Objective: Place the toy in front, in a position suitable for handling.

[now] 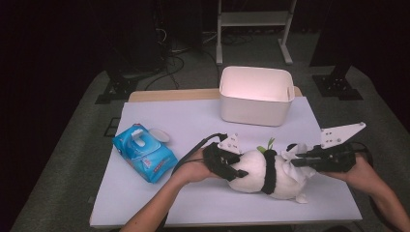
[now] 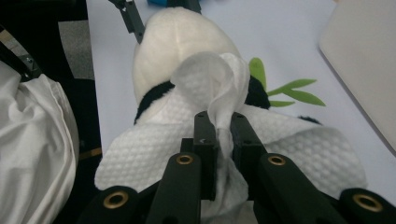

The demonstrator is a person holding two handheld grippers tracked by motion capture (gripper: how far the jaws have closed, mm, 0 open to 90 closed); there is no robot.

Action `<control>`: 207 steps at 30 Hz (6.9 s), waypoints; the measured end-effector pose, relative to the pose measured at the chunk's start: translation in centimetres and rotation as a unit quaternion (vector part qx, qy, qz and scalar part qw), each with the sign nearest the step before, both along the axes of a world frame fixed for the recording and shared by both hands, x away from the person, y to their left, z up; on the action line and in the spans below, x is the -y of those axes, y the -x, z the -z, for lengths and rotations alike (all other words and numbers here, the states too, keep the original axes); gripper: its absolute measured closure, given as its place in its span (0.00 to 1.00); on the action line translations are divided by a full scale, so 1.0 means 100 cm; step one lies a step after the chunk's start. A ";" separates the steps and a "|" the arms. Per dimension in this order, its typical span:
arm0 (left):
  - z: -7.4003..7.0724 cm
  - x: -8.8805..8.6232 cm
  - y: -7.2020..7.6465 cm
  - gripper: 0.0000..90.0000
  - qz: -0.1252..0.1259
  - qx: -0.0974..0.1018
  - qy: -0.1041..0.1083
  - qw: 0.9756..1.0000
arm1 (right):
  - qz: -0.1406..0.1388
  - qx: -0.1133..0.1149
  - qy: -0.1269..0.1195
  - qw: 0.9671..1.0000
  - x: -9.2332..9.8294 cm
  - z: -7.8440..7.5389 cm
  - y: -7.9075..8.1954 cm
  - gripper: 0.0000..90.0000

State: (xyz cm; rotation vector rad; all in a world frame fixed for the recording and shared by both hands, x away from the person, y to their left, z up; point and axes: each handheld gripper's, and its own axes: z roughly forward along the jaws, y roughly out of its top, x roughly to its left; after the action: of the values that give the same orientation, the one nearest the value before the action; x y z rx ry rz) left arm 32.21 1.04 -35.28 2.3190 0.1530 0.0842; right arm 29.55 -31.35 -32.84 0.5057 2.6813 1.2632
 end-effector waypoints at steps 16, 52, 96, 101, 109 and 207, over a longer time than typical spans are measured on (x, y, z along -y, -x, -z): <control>0.001 -0.002 -0.002 0.47 -0.005 0.000 -0.004 1.000 | -0.030 0.000 0.015 0.999 -0.021 -0.001 0.000 0.91; -0.001 -0.005 -0.004 0.42 0.000 -0.028 0.055 0.998 | -0.022 -0.016 0.013 1.000 -0.009 0.010 -0.002 0.92; -0.053 0.011 0.005 0.42 0.021 0.030 0.043 0.998 | -0.028 0.027 -0.035 0.999 -0.024 -0.016 -0.003 0.93; -0.054 0.011 0.002 0.41 0.013 0.029 0.042 0.999 | -0.009 0.014 -0.014 1.000 -0.012 0.001 0.001 0.93; -0.054 0.013 -0.001 0.36 0.014 0.027 0.047 0.998 | -0.003 -0.005 0.004 1.000 -0.007 0.018 -0.001 0.93; -0.053 0.008 -0.002 0.46 0.007 0.019 0.031 0.999 | -0.089 0.044 0.053 0.994 -0.085 -0.080 -0.033 0.92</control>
State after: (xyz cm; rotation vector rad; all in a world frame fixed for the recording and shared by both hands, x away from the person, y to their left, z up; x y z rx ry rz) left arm 32.44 0.19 -30.02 2.2549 0.1192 0.1157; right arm 32.84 -22.83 -24.88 0.1948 2.7494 1.1476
